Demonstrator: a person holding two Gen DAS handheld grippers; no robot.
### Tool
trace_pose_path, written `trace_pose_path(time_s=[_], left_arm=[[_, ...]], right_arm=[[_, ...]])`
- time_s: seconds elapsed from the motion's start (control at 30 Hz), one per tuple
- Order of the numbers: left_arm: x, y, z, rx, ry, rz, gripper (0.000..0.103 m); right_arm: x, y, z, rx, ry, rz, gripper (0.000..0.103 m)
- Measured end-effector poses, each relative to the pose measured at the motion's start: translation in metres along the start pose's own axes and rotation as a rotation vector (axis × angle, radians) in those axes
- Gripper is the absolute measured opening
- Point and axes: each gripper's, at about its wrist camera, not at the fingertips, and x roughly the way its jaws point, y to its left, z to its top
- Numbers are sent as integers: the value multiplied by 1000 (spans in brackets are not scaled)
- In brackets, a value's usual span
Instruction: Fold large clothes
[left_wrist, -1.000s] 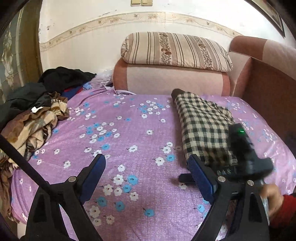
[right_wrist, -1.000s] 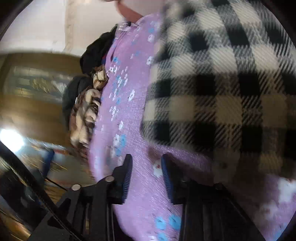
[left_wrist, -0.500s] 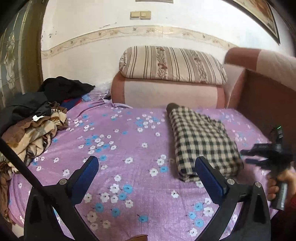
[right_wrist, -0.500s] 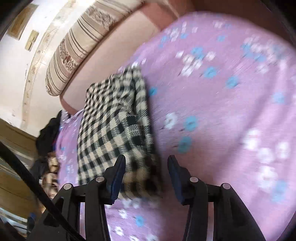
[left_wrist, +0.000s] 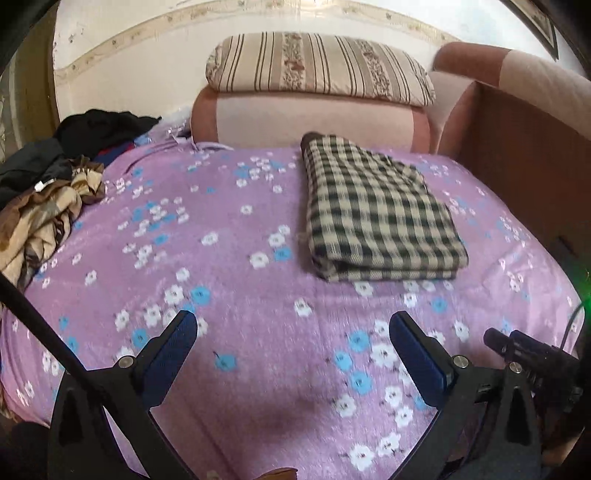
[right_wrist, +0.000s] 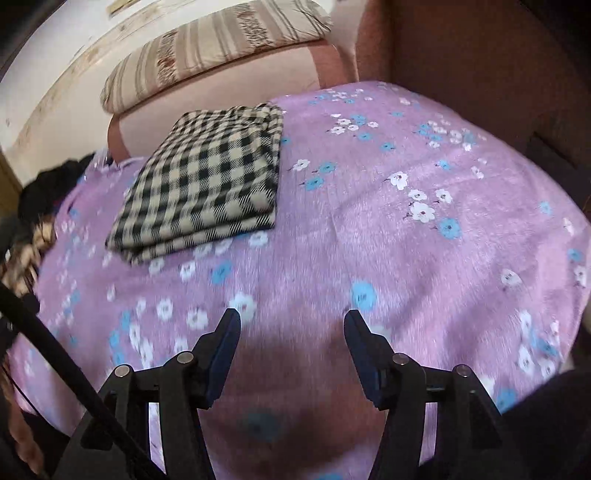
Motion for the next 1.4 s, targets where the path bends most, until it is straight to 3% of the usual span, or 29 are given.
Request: trace_pose_path(time_s=[0.43, 1.07, 1.4], left_arm=[[-29, -8, -11, 9, -12, 11, 103], [-71, -7, -19, 4, -74, 0, 103], [-99, -9, -21, 29, -155, 29, 103]], right_arm=[[-54, 34, -11, -164, -193, -111, 68], [-89, 46, -21, -208, -254, -139, 73], [-108, 50, -23, -216, -284, -148, 75]])
